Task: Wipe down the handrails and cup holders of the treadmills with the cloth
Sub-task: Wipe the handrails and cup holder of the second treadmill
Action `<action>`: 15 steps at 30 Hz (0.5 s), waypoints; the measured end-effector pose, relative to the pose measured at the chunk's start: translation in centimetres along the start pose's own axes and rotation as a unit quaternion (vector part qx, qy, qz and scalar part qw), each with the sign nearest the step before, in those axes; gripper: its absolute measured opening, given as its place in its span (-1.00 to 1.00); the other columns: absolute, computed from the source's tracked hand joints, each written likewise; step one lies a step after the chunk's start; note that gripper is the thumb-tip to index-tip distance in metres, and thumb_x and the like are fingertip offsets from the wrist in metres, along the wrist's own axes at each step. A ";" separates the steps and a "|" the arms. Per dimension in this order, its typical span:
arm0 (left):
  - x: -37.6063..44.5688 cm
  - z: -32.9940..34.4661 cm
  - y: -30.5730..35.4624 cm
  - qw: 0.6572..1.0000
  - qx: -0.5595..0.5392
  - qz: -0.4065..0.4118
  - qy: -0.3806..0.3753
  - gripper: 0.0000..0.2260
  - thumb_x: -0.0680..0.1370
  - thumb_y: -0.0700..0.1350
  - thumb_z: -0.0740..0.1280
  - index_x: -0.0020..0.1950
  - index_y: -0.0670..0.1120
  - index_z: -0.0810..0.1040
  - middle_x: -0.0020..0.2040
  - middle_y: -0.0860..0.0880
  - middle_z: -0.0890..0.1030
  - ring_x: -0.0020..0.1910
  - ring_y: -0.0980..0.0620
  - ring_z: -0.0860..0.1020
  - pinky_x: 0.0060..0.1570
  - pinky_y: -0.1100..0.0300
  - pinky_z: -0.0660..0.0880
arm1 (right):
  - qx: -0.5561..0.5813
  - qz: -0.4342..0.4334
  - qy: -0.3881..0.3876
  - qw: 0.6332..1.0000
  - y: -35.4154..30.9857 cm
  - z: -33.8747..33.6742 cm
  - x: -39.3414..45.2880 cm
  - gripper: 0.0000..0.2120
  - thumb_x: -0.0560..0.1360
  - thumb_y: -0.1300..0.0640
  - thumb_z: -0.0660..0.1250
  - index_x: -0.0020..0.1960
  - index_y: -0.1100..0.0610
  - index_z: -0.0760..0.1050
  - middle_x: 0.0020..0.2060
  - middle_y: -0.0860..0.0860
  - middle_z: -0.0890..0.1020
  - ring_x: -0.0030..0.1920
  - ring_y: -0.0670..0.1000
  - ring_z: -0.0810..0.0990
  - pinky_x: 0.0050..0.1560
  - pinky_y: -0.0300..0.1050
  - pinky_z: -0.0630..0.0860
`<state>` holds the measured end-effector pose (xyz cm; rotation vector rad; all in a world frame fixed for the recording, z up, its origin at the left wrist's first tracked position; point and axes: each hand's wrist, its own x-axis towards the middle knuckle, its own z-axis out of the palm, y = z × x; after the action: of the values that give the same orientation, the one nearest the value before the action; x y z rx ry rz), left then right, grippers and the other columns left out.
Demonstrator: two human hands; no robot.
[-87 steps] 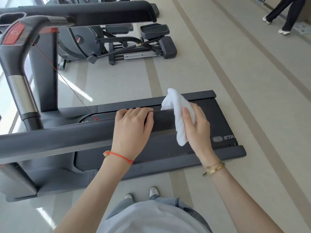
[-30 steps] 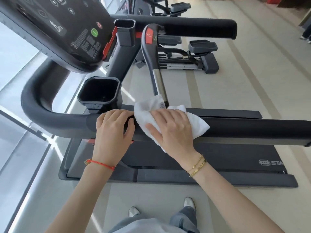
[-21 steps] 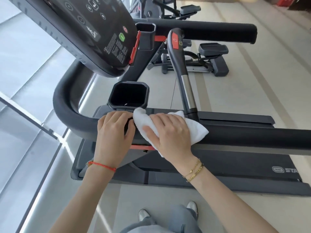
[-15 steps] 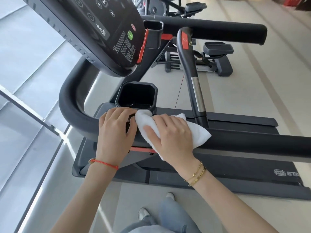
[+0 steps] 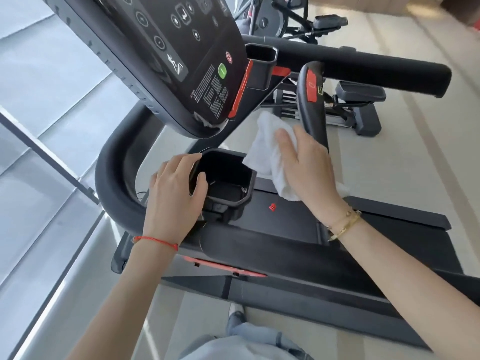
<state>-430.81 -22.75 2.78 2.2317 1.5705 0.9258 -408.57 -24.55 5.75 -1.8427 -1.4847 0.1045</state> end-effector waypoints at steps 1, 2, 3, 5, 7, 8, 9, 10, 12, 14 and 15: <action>0.3 0.1 -0.1 1.000 0.003 -0.008 -0.006 -0.70 0.59 -0.14 0.26 0.32 -0.11 0.51 0.22 -0.06 0.57 0.23 -0.12 0.50 0.28 -0.15 0.40 | 0.001 -0.012 -0.007 1.000 -0.2 0.7 1.2 -0.67 0.66 -0.12 0.05 -0.11 0.10 0.32 -0.33 -0.11 0.39 -0.29 0.00 0.39 -0.27 -0.07 0.18; 0.5 0.2 -0.2 1.000 0.004 -0.018 -0.011 -0.70 0.59 -0.13 0.26 0.33 -0.10 0.50 0.23 -0.06 0.57 0.24 -0.12 0.49 0.28 -0.15 0.40 | -0.005 -0.032 -0.012 0.999 -0.4 1.5 2.2 -0.70 0.66 -0.11 0.04 -0.08 0.09 0.33 -0.30 -0.10 0.40 -0.25 0.01 0.40 -0.24 -0.09 0.19; 0.6 0.3 -0.4 0.999 0.003 -0.030 -0.015 -0.69 0.60 -0.12 0.26 0.34 -0.10 0.49 0.23 -0.05 0.56 0.24 -0.11 0.49 0.28 -0.14 0.41 | -0.020 -0.059 -0.021 0.998 -0.8 2.2 3.1 -0.71 0.66 -0.10 0.04 -0.05 0.08 0.35 -0.27 -0.08 0.41 -0.23 0.02 0.42 -0.21 -0.09 0.21; 0.9 0.4 -0.8 0.999 -0.004 -0.046 -0.018 -0.68 0.60 -0.11 0.27 0.36 -0.09 0.49 0.23 -0.04 0.56 0.23 -0.07 0.51 0.28 -0.11 0.41 | -0.065 -0.117 -0.078 0.988 -1.2 3.8 4.0 -0.70 0.67 -0.09 0.03 0.08 0.11 0.41 -0.17 -0.02 0.47 -0.16 0.08 0.47 -0.17 -0.05 0.27; 1.2 0.6 -1.2 0.998 -0.012 -0.054 -0.025 -0.67 0.60 -0.10 0.27 0.37 -0.09 0.49 0.22 -0.03 0.58 0.20 -0.03 0.53 0.30 0.03 0.41 | -0.081 -0.151 -0.181 0.969 -1.0 5.3 3.9 -0.66 0.67 -0.09 0.02 0.25 0.09 0.41 -0.04 0.04 0.53 -0.07 0.10 0.51 -0.09 -0.01 0.36; 1.3 0.7 -1.3 0.998 -0.018 -0.060 -0.031 -0.67 0.60 -0.09 0.28 0.37 -0.08 0.49 0.22 -0.02 0.59 0.19 0.00 0.54 0.27 0.15 0.40 | -0.066 -0.148 -0.224 0.961 -0.8 5.7 3.6 -0.65 0.67 -0.09 0.02 0.31 0.06 0.38 0.02 0.05 0.54 -0.03 0.09 0.52 -0.06 0.00 0.38; 1.4 0.7 -1.4 0.997 -0.025 -0.066 -0.039 -0.67 0.60 -0.09 0.28 0.37 -0.07 0.49 0.21 0.00 0.60 0.17 0.02 0.55 0.22 0.24 0.38 | -0.036 -0.135 -0.253 0.957 -0.4 5.9 3.4 -0.65 0.67 -0.10 0.02 0.33 0.04 0.37 0.05 0.05 0.54 -0.01 0.08 0.52 -0.04 -0.01 0.40; 1.5 0.8 -1.5 0.996 -0.030 -0.070 -0.047 -0.66 0.60 -0.08 0.28 0.37 -0.06 0.49 0.21 0.00 0.60 0.16 0.03 0.56 0.18 0.26 0.37 | 0.001 -0.116 -0.274 0.955 0.1 5.8 3.3 -0.66 0.67 -0.09 0.02 0.34 0.02 0.37 0.07 0.03 0.54 0.02 0.05 0.52 -0.02 -0.04 0.41; 1.8 0.9 -1.6 0.995 -0.035 -0.073 -0.063 -0.65 0.60 -0.06 0.27 0.39 -0.04 0.47 0.21 0.01 0.59 0.15 0.04 0.56 0.15 0.27 0.37 | 0.065 -0.088 -0.308 0.945 1.0 5.5 3.2 -0.66 0.66 -0.09 0.05 0.37 -0.04 0.35 0.15 -0.06 0.51 0.11 -0.06 0.48 0.04 -0.18 0.40; 2.2 0.8 -1.9 0.994 -0.031 -0.068 -0.073 -0.65 0.60 -0.06 0.27 0.39 -0.04 0.47 0.21 0.01 0.59 0.14 0.06 0.56 0.13 0.30 0.36 | 0.096 -0.078 -0.346 0.930 1.6 5.4 3.2 -0.63 0.64 -0.12 0.08 0.42 -0.09 0.30 0.26 -0.12 0.46 0.20 -0.13 0.44 0.13 -0.22 0.39; 2.4 0.7 -2.0 0.995 -0.030 -0.064 -0.076 -0.65 0.60 -0.06 0.27 0.39 -0.04 0.48 0.20 0.01 0.60 0.13 0.06 0.56 0.12 0.30 0.36 | 0.093 -0.078 -0.364 0.923 1.6 5.5 3.4 -0.60 0.62 -0.14 0.10 0.44 -0.11 0.26 0.30 -0.11 0.43 0.23 -0.11 0.44 0.16 -0.17 0.40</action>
<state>-431.36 -19.64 2.00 2.0792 1.5741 0.7399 -408.91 -18.97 2.12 -1.5880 -2.0205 0.9046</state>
